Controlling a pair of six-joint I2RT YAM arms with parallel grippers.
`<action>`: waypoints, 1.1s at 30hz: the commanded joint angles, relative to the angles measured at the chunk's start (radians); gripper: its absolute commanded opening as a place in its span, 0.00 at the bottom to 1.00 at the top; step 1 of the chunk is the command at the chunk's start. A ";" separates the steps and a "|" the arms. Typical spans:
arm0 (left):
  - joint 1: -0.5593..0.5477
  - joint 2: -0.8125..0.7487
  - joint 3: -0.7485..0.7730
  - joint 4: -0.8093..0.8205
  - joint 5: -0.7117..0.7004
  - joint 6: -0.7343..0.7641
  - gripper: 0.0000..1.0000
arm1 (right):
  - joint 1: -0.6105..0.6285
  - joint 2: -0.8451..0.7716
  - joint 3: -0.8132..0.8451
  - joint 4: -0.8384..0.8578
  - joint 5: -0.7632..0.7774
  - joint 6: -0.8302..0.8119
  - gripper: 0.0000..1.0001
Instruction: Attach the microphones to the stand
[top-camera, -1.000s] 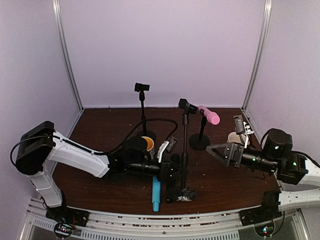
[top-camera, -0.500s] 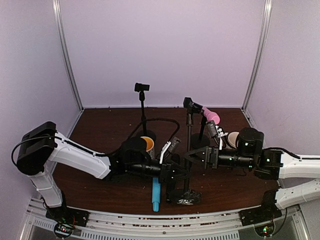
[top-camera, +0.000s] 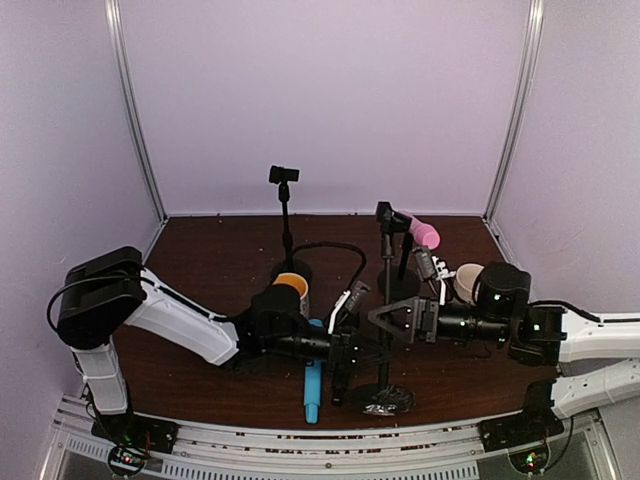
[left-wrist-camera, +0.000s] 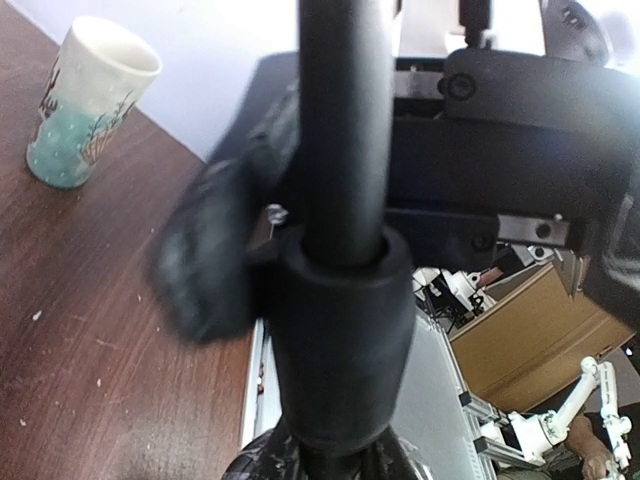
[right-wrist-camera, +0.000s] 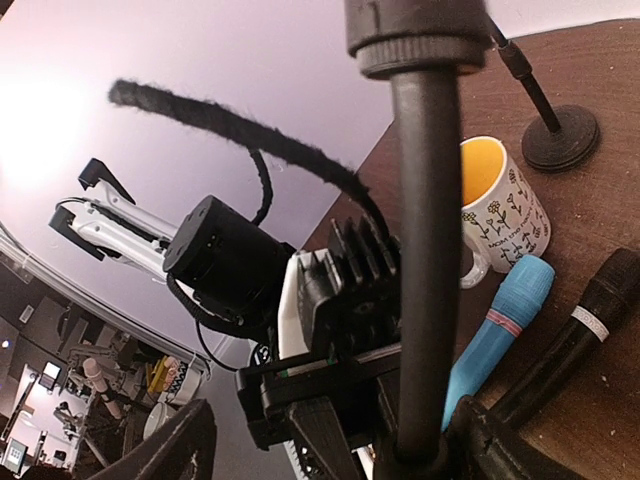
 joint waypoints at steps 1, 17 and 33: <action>0.050 -0.037 -0.008 0.033 -0.123 0.000 0.00 | 0.036 -0.141 -0.019 -0.083 -0.020 0.078 0.80; 0.050 -0.103 -0.052 -0.001 -0.022 0.077 0.00 | -0.091 -0.279 -0.008 -0.311 0.015 -0.063 0.81; 0.035 -0.096 -0.005 0.071 0.081 0.032 0.00 | -0.086 0.103 0.047 0.128 -0.187 -0.059 0.83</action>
